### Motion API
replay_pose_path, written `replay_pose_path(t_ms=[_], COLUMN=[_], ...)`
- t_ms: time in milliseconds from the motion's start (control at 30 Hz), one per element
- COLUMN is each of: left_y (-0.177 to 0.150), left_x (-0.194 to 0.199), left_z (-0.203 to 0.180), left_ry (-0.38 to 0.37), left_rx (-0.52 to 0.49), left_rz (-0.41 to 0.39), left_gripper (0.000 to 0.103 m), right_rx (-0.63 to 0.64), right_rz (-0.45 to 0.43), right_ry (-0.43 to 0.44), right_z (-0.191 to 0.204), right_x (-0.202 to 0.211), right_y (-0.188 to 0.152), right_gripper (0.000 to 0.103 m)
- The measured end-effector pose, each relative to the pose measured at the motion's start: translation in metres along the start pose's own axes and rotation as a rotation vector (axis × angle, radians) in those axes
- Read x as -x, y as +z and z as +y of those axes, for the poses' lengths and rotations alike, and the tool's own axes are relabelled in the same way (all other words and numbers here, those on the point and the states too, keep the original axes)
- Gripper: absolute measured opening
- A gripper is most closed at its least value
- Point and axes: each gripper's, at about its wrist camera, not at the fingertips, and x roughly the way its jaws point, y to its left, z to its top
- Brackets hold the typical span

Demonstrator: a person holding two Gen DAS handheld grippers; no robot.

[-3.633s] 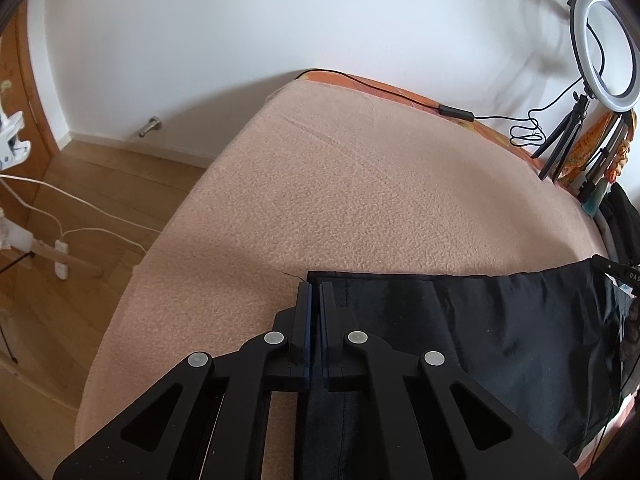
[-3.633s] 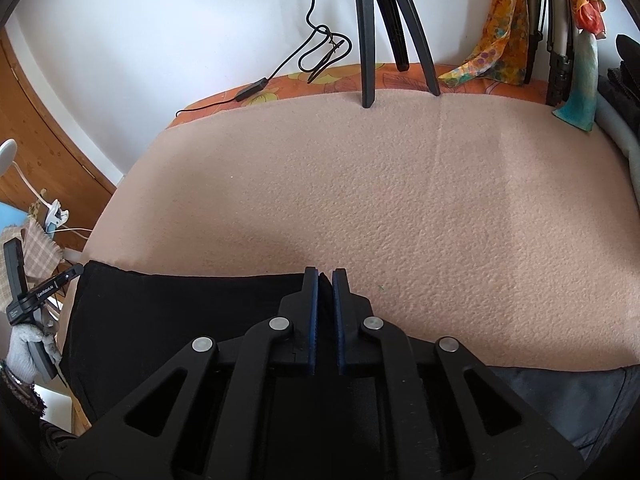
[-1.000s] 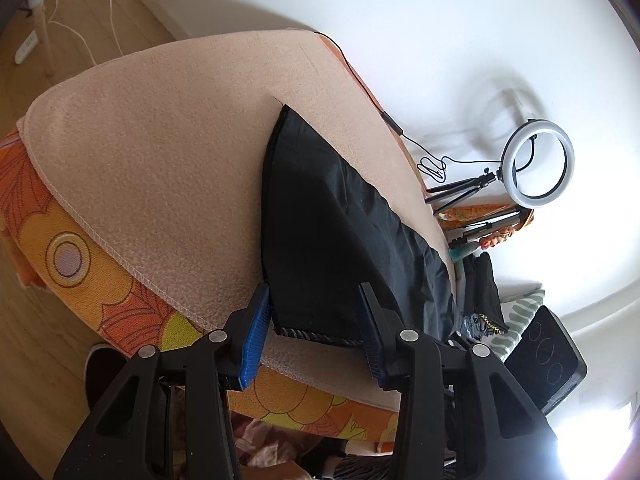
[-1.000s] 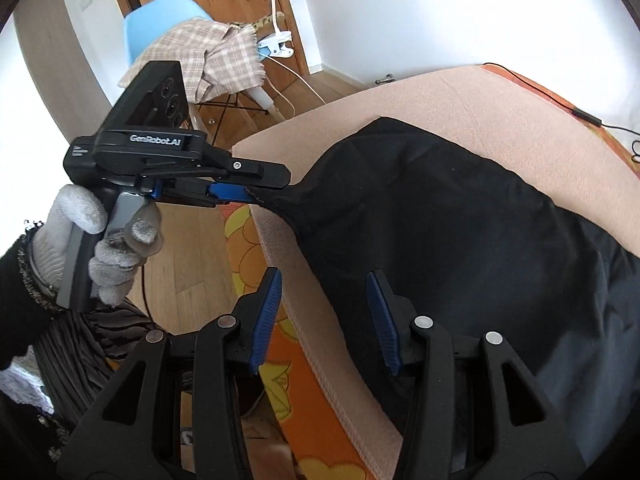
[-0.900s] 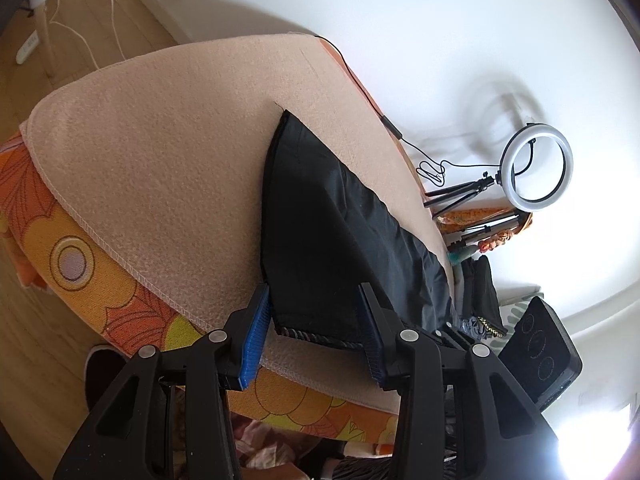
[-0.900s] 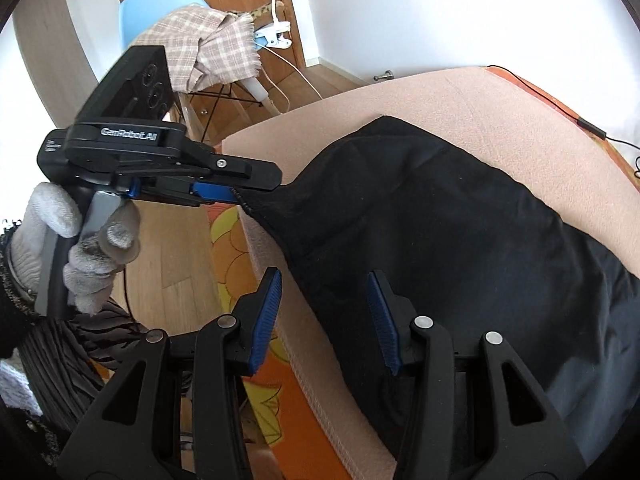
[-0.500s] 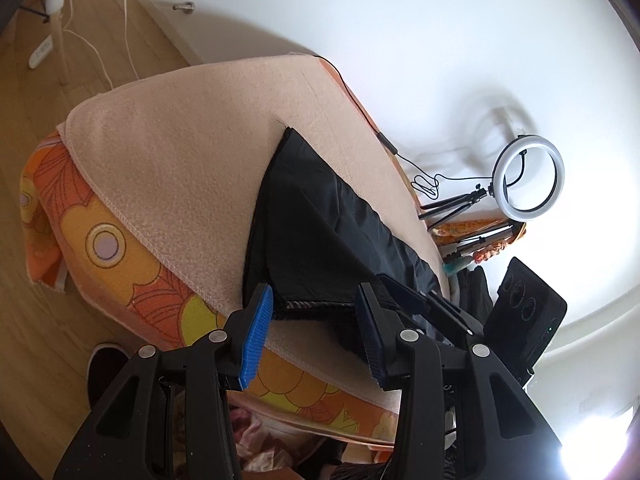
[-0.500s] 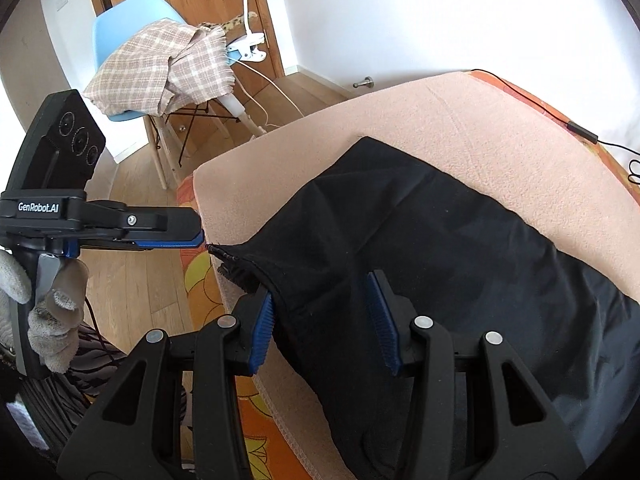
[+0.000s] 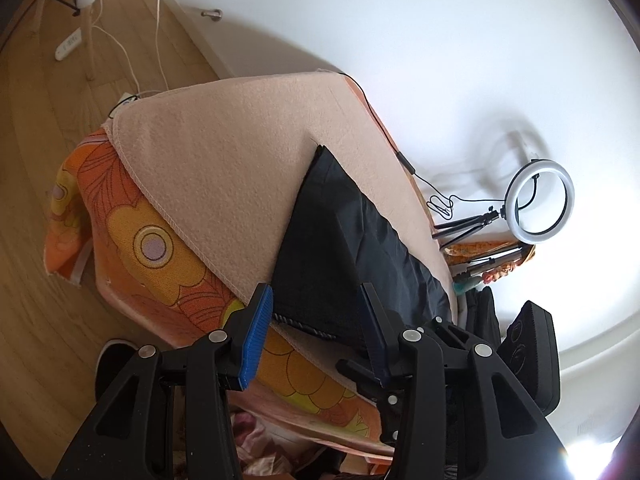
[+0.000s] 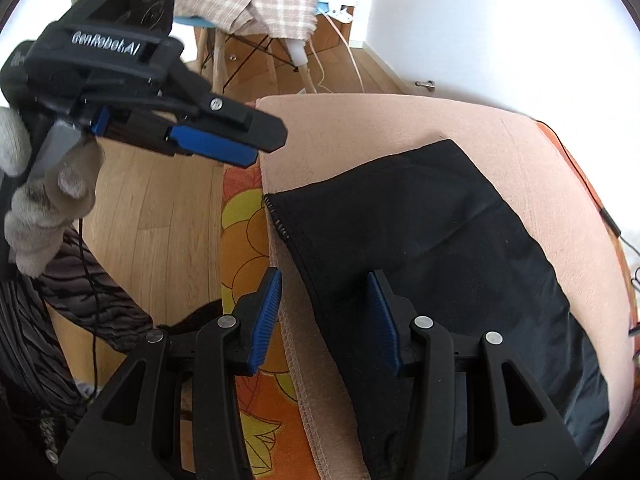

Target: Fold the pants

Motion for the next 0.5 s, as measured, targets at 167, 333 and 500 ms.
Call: replay_pose_path(t_ms=[167, 333, 500], left_y=[0.000, -0.004, -0.011], left_x=[0.001, -0.009, -0.028], left_z=[0.002, -0.004, -0.013], left_ry=[-0.032, -0.075, -0.091], left_rx=[0.020, 0.030, 0.033], left_rz=[0.013, 0.055, 0.103], left_gripper=[0.042, 0.042, 0.045], right_rx=[0.096, -0.119, -0.222], right_rz=[0.063, 0.002, -0.024], right_ry=[-0.126, -0.008, 0.055], right_z=[0.008, -0.027, -0.044], right_x=[-0.014, -0.003, -0.001], right_y=[0.003, 0.005, 0.003], right_gripper=[0.023, 0.014, 0.012])
